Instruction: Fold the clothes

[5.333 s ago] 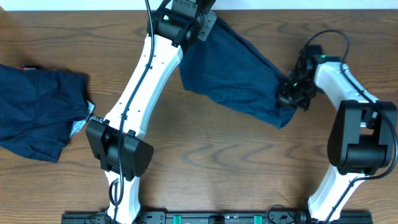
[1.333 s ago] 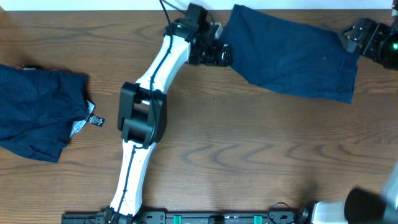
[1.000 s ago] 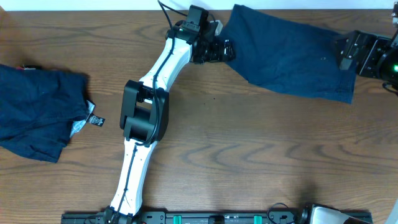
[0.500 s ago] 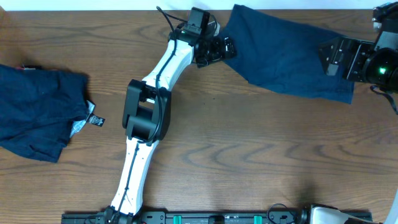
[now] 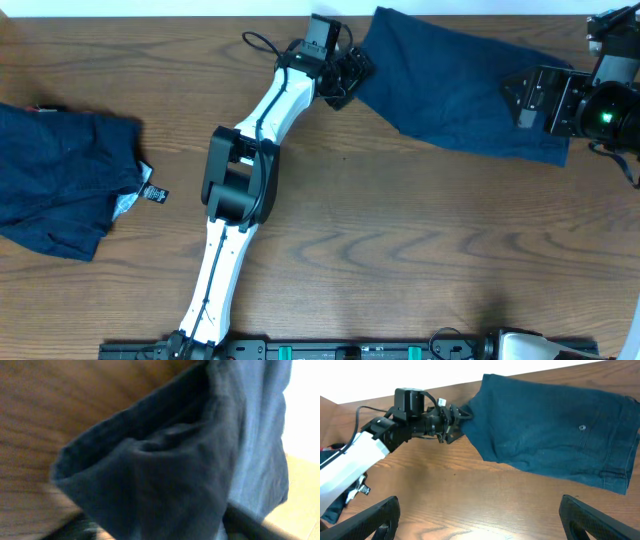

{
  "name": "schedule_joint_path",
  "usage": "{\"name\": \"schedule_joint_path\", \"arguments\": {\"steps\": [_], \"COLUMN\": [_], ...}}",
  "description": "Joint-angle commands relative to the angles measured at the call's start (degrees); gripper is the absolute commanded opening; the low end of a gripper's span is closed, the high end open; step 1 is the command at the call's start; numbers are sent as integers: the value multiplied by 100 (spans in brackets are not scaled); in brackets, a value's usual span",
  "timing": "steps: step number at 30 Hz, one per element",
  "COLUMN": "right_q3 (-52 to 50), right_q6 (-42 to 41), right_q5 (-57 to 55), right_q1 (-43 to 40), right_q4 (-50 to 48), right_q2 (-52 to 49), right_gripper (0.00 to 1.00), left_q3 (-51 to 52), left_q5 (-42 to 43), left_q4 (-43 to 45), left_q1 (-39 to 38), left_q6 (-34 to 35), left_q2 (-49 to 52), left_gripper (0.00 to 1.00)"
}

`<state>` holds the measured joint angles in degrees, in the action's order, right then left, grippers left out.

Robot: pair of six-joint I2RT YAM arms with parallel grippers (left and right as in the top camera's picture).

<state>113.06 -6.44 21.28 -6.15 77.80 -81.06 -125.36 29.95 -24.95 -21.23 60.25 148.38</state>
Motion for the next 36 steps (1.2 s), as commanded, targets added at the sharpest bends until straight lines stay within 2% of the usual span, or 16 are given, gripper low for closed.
{"name": "schedule_joint_path", "arguments": {"steps": [1, 4, 9, 13, 19, 23, 30, 36], "right_q3": [35, 35, 35, 35, 35, 35, 35, 35], "right_q6": [101, 120, 120, 116, 116, 118, 116, 118], "right_q5": [20, 17, 13, -31, -26, -24, 20, 20], "right_q1": [59, 59, 59, 55, 55, 55, 55, 55], "right_q4": [26, 37, 39, -4, -50, -33, 0, 31], "right_q2": [-4, -4, -4, -9, -85, -186, -302, -457], "right_gripper": [99, 96, 97, 97, 99, 99, 99, 99], "left_q3": [-48, -48, -48, -48, -48, -48, -48, -48], "left_q5": [-17, 4, 629, 645, -157, -1071, -1818, -2282], "left_q4": [17, 17, -17, -920, -2741, -3797, -4741, -5219], "left_q1": [-15, -24, 0, 83, 280, 295, 291, 297], "left_q6": [820, 881, 614, 76, -872, -1209, -1150, -774], "left_q2": [225, 240, 240, 229, 229, 229, 229, 229], "left_gripper": [6, 6, 6, 6, 6, 6, 6, 6]}}
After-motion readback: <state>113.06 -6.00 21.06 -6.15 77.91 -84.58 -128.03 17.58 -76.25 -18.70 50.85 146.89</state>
